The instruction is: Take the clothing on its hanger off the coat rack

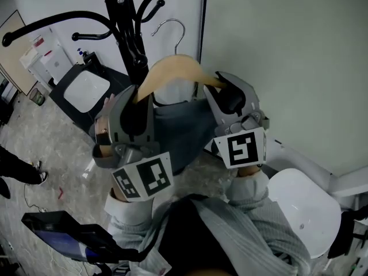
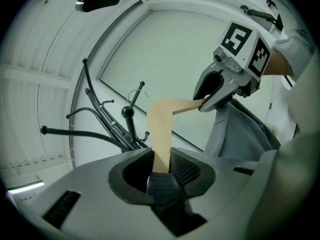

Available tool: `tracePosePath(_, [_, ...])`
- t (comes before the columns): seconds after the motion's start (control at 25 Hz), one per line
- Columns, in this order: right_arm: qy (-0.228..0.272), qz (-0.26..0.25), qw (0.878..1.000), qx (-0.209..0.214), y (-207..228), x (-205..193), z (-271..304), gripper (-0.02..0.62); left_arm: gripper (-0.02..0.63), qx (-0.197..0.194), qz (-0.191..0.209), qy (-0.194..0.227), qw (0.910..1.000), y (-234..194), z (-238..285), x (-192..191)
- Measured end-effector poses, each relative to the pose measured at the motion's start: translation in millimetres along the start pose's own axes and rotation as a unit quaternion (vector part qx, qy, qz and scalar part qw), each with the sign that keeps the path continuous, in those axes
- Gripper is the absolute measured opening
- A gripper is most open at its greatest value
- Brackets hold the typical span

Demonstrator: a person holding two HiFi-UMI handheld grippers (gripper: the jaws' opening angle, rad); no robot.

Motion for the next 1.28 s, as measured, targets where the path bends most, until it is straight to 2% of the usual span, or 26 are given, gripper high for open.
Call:
tracePosePath(0.28, [-0.068,0.009,0.996,-0.057,37,-35,-53,0.121,0.109,-0.06,-0.007,0.06,0.9964,41,8,50])
tracePosePath(0.56, [-0.146,0.012,0.982,-0.122,61,-73,-136,0.124,0.109,-0.127,-0.016,0.119,0.9846,101,-9,104])
tracePosePath(1.0, [-0.23,0.02,0.959,-0.163,64,-123,-153,0.124,0.109,-0.194,-0.012,0.151,0.9691,158,18,116])
tracePosePath(1.28, [-0.246,0.02,0.955,-0.165,64,-139,-160,0.12,0.109,-0.209,-0.01,0.162,0.9643,173,18,123])
Point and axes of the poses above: the fingertips, and each gripper's own axes: z forward along the fingers, y to its right, x out of its top, the point moved 4 cm from there along -z, backward along the fingers, and after that the axes turned 8 degrees about -y, right-handed, at the moved point
